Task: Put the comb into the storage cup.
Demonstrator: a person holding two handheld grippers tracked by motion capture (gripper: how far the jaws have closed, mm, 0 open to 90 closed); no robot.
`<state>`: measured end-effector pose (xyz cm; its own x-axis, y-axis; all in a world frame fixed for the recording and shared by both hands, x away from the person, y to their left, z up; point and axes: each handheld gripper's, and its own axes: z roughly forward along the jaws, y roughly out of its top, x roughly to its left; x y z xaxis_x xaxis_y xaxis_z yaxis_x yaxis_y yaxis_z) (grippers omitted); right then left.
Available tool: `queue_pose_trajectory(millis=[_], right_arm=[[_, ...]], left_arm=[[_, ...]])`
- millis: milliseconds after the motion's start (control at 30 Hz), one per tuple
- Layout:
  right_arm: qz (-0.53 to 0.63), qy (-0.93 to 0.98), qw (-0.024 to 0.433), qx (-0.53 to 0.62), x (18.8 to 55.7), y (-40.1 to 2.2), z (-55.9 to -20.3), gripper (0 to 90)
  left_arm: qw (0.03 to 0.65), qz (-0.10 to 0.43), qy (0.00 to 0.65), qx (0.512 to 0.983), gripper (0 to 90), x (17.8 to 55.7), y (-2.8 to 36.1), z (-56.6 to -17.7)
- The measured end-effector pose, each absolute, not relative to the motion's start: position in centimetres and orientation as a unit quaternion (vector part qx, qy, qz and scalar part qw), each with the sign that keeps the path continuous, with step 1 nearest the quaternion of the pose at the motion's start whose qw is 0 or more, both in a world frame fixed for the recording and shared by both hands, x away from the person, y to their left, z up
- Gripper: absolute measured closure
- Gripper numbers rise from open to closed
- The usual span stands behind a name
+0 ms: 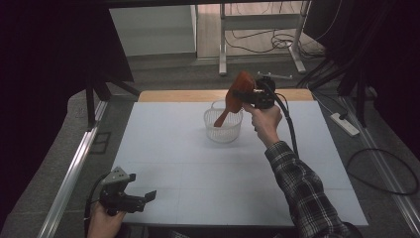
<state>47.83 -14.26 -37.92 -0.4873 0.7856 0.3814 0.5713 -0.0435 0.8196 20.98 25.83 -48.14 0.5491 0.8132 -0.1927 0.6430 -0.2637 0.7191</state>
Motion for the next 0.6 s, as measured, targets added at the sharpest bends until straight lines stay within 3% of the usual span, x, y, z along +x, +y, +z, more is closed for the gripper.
queue_pose_trajectory(millis=[600], right_arm=[[0.513, 0.688, 0.103, 0.503, 47.4, -13.1, -40.5, 53.8]], left_arm=[[0.389, 0.114, 0.457, 0.791, 0.1, 20.9, 25.7, -48.1]])
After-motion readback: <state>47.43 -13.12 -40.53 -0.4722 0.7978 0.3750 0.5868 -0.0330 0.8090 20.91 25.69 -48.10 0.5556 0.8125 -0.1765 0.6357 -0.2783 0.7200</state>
